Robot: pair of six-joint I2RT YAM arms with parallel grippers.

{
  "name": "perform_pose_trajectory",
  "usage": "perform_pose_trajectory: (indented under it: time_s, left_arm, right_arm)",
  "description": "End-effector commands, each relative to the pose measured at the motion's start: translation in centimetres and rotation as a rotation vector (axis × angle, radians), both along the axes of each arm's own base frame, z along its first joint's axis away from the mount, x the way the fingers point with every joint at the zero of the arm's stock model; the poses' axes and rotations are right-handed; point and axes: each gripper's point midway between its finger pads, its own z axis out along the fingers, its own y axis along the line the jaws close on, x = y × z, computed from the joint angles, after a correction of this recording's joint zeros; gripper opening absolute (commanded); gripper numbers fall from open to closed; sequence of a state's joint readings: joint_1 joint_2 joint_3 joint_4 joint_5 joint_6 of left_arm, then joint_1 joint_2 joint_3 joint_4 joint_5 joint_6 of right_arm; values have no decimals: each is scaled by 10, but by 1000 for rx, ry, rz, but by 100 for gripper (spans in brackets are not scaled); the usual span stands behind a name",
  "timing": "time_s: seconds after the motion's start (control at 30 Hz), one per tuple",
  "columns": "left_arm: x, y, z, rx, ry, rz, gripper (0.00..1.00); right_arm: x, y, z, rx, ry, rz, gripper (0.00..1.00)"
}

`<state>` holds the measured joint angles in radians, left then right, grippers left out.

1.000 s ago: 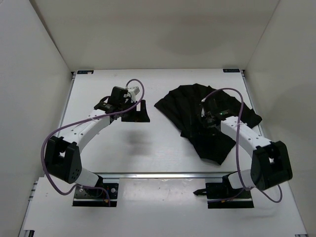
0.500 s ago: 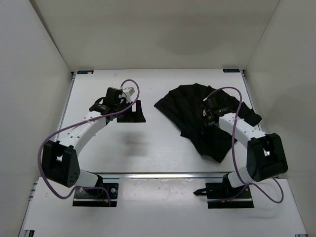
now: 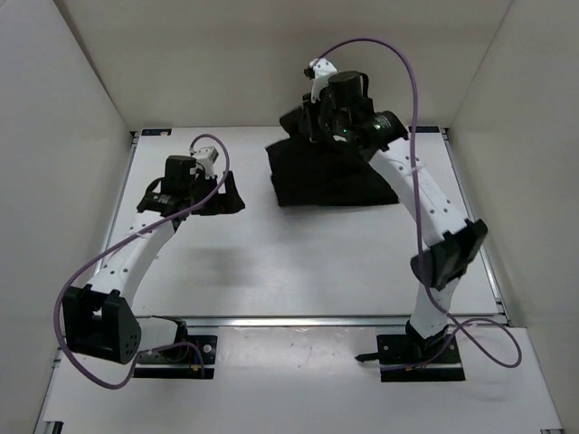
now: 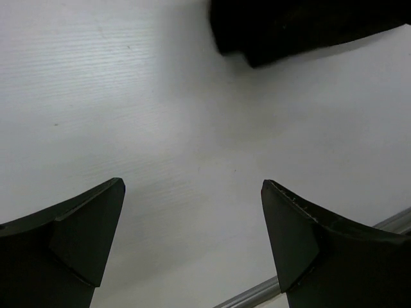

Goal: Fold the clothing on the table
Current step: Move the skirt to the center of the board

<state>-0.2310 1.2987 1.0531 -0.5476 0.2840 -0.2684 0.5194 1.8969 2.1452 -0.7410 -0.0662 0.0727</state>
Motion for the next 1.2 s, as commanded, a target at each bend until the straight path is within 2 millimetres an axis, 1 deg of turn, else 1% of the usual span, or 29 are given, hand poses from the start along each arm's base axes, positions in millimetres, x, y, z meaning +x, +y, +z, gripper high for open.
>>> perform_pose_trajectory:
  time_s: [0.0, 0.03, 0.07, 0.1, 0.13, 0.17, 0.2, 0.23, 0.27, 0.3, 0.33, 0.37, 0.43, 0.47, 0.53, 0.57, 0.6, 0.63, 0.67, 0.7, 0.77, 0.8, 0.83, 0.87, 0.9, 0.97, 1.0, 1.03, 1.17]
  left_arm:
    - [7, 14, 41, 26, -140, 36, 99]
    - [5, 13, 44, 38, -152, 29, 99]
    - [5, 14, 48, 47, -162, 31, 99]
    - [5, 12, 50, 47, -167, 24, 98]
    - [6, 12, 50, 47, -163, 26, 99]
    - [5, 8, 53, 35, -165, 9, 98]
    - [3, 8, 51, 30, -154, 9, 99]
    - [5, 6, 57, 27, -173, 4, 99]
    - [4, 0, 52, 25, -160, -14, 99]
    - [3, 0, 48, 25, -150, -19, 99]
    - [1, -6, 46, 16, -147, -36, 99]
    - [-3, -9, 39, 11, -125, -53, 99]
    - [-6, -13, 32, -3, -106, -66, 98]
    - [-10, -14, 26, -8, -85, -78, 99]
    - [-14, -19, 17, -16, -60, -91, 98]
    - [-18, -22, 11, -19, -36, -99, 98]
    - [-23, -29, 7, -30, -15, -122, 98]
    - [-27, -32, -4, -28, 19, -135, 99]
    - [-28, -37, -5, -34, 26, -141, 99]
    - [-36, -46, -9, -43, 44, -165, 99]
    - [-44, -60, -16, -52, 78, -183, 99]
    - [-52, -67, -26, -57, 107, -187, 99]
    - [-58, -71, -30, -72, 129, -175, 98]
    - [-65, -76, -41, -95, 160, -158, 99]
    - [-70, -82, -42, -110, 165, -161, 99]
    - [-85, -87, -58, -162, 223, -119, 97]
    - [-91, -92, -58, -171, 230, -129, 96]
    - [-95, -94, -64, -176, 247, -110, 95]
    - [-98, -95, -69, -190, 265, -69, 94]
  right_arm:
    - [-40, -16, 125, 133, -310, 17, 0]
    - [-51, -38, 118, 141, -303, -17, 0]
    - [-62, -52, 104, 194, -292, -37, 0]
    - [-55, -75, 102, 236, -311, -82, 0]
    - [-67, -85, 60, 269, -213, -82, 0]
    - [-67, -116, 58, 301, -236, -139, 1]
    - [-67, -131, 4, 301, -132, -174, 10]
    - [-79, -143, -43, 289, -43, -214, 17]
    - [-93, -150, -92, 258, 52, -227, 43]
    - [-101, -156, -110, 251, 94, -238, 83]
    - [-115, -160, -145, 242, 186, -256, 96]
    - [-130, -161, -167, 238, 259, -270, 100]
    - [-145, -163, -186, 210, 299, -297, 99]
    - [-151, -164, -189, 204, 299, -314, 99]
    - [-155, -163, -187, 221, 289, -322, 99]
    - [-155, -162, -179, 252, 275, -300, 99]
    - [-151, -166, -178, 267, 272, -310, 99]
    - [-150, -171, -180, 274, 283, -322, 99]
    - [-147, -169, -179, 264, 281, -304, 100]
    - [-148, -170, -187, 239, 311, -307, 99]
    - [-142, -166, -188, 150, 294, -273, 99]
    - [-139, -163, -192, 108, 305, -251, 99]
    - [-138, -166, -196, 81, 313, -266, 99]
    - [-133, -167, -202, 52, 324, -254, 99]
    - [-130, -163, -208, 47, 347, -234, 99]
    - [-123, -172, -221, 35, 373, -235, 98]
    - [-120, -174, -229, 25, 393, -238, 97]
    - [-121, -174, -240, 6, 424, -237, 95]
    - [-116, -166, -241, -6, 443, -188, 93]
